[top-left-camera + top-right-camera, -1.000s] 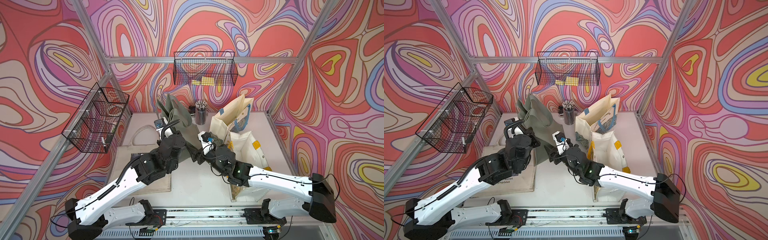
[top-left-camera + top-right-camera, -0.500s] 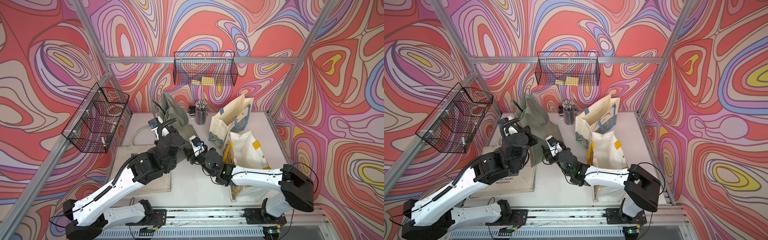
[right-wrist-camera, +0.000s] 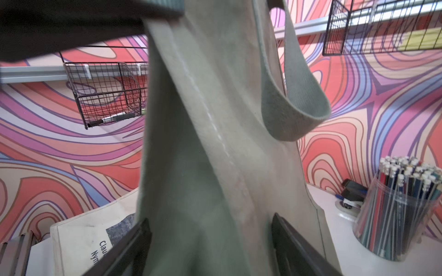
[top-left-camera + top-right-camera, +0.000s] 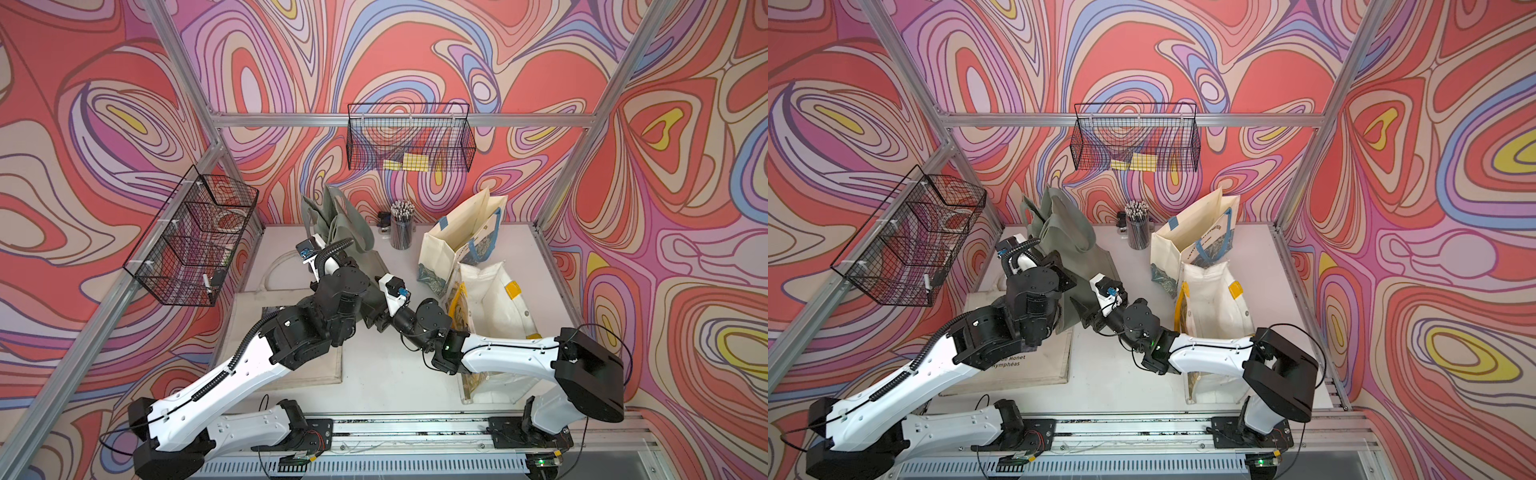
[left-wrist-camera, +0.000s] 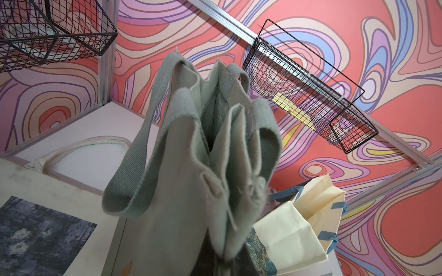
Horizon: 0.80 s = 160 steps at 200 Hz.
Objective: Put away the canvas bag
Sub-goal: Press the canvas bag.
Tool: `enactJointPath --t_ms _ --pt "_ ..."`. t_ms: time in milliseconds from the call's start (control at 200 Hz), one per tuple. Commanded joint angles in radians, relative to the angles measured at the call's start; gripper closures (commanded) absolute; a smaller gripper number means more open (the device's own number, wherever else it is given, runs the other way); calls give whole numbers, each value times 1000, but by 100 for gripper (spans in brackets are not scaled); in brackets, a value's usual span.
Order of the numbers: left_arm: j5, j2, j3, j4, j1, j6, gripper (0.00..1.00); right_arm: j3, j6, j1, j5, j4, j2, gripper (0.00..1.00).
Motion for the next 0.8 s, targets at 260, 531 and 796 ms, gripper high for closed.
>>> enactJointPath --t_ms 260,531,796 --pt "-30 7 13 79 -5 -62 100 125 -59 50 93 65 95 2" --pt "-12 4 28 69 -5 -131 100 214 -146 119 506 188 247 3" --pt "-13 -17 36 78 -4 -143 100 224 -85 121 553 151 287 12"
